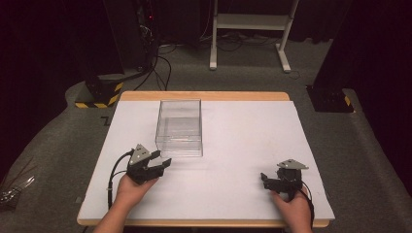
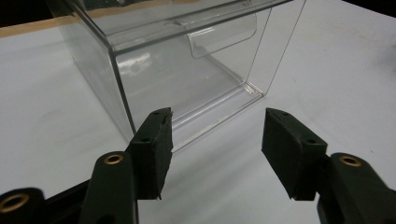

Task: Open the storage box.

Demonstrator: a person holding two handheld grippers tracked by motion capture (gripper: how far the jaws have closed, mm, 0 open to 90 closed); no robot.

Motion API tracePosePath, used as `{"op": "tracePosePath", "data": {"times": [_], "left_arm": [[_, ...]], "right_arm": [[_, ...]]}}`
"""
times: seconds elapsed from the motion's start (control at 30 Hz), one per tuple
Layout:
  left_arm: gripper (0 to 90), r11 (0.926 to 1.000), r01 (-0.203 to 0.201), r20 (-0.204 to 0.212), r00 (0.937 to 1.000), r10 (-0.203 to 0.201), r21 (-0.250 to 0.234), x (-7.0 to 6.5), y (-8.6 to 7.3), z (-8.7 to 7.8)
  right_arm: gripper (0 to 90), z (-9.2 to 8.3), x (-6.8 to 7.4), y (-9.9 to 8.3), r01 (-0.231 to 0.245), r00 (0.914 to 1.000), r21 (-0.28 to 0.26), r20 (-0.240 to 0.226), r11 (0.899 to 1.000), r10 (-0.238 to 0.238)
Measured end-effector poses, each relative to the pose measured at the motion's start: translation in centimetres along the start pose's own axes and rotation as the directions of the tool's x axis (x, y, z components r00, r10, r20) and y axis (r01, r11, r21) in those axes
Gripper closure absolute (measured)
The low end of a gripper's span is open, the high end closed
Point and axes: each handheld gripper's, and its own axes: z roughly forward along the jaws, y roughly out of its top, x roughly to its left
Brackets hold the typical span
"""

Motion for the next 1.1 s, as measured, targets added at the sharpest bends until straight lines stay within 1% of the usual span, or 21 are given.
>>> {"op": "tracePosePath", "data": {"times": [0.1,0.2,0.3,0.57,0.6,0.63,0.67,0.7,0.73,0.77,0.87,0.93,1.03,1.07,1.1], "left_arm": [[42.4,0.9999,0.012,0.028,0.9995,-0.012,-0.002,0.1,0.5,0.4],[41.3,0.9999,0.010,0.033,0.9994,-0.011,0.007,0.1,0.8,1.0],[40.0,0.9996,0.023,0.039,0.9990,-0.023,0.017,0.2,1.2,1.5],[43.8,0.9986,0.052,0.055,0.9971,-0.052,-0.005,0.6,1.4,2.4],[44.0,0.9738,0.200,0.058,0.9791,-0.195,-0.108,-0.3,1.4,3.3],[44.1,0.9771,0.188,0.060,0.9813,-0.183,-0.099,-0.2,1.3,3.3],[44.2,0.9975,0.069,0.058,0.9960,-0.068,-0.015,0.9,1.3,2.8],[44.7,0.9972,0.072,0.061,0.9956,-0.071,-0.020,0.9,1.3,2.9],[45.0,0.9843,0.156,0.065,0.9865,-0.150,-0.084,0.4,1.3,3.4],[45.3,0.9969,0.071,0.061,0.9957,-0.069,-0.032,1.1,1.4,3.0],[45.3,0.9970,0.068,0.060,0.9960,-0.065,-0.038,1.2,1.5,3.2],[45.9,0.9981,0.051,0.058,0.9971,-0.049,-0.036,1.1,1.6,3.4],[47.3,0.9982,0.042,0.059,0.9975,-0.039,-0.042,1.0,1.8,3.6],[47.5,0.9979,0.045,0.065,0.9970,-0.042,-0.047,1.0,1.9,3.7],[47.7,0.9940,0.086,0.073,0.9940,-0.081,-0.067,0.6,1.9,3.9]], "right_arm": [[11.7,0.0,0.0,0.0,0.000,1.0000,0.000,0.000,1.000,0.000],[11.6,0.0,0.0,0.0,0.000,1.0000,0.000,0.000,1.000,0.000],[11.7,0.0,0.0,0.0,0.000,1.0000,0.000,0.000,1.000,0.000],[11.7,0.0,0.0,0.0,0.000,1.0000,0.000,0.000,1.000,0.000],[11.7,0.0,0.0,0.0,0.001,1.0000,0.000,0.001,1.000,-0.001],[11.7,0.0,0.0,0.0,0.003,1.0000,-0.001,0.000,1.000,-0.003],[11.7,0.0,0.0,0.0,0.001,1.0000,0.000,0.001,1.000,-0.001],[11.7,0.0,0.0,0.0,0.001,1.0000,0.000,0.001,1.000,-0.001],[11.7,0.0,0.0,0.0,0.001,1.0000,0.000,0.001,1.000,-0.001],[11.7,0.0,0.0,0.0,0.003,1.0000,-0.001,0.001,1.000,-0.003],[11.8,0.0,0.0,0.0,0.004,1.0000,-0.001,0.001,1.000,-0.004],[11.8,0.0,0.0,0.0,0.004,1.0000,-0.001,0.001,1.000,-0.004],[11.8,0.0,0.0,0.0,0.004,1.0000,-0.001,0.001,1.000,-0.004],[11.8,0.0,0.0,0.0,0.002,1.0000,0.000,0.001,1.000,-0.002],[11.8,0.0,0.0,0.0,0.003,1.0000,-0.001,0.002,1.000,-0.003]]}}
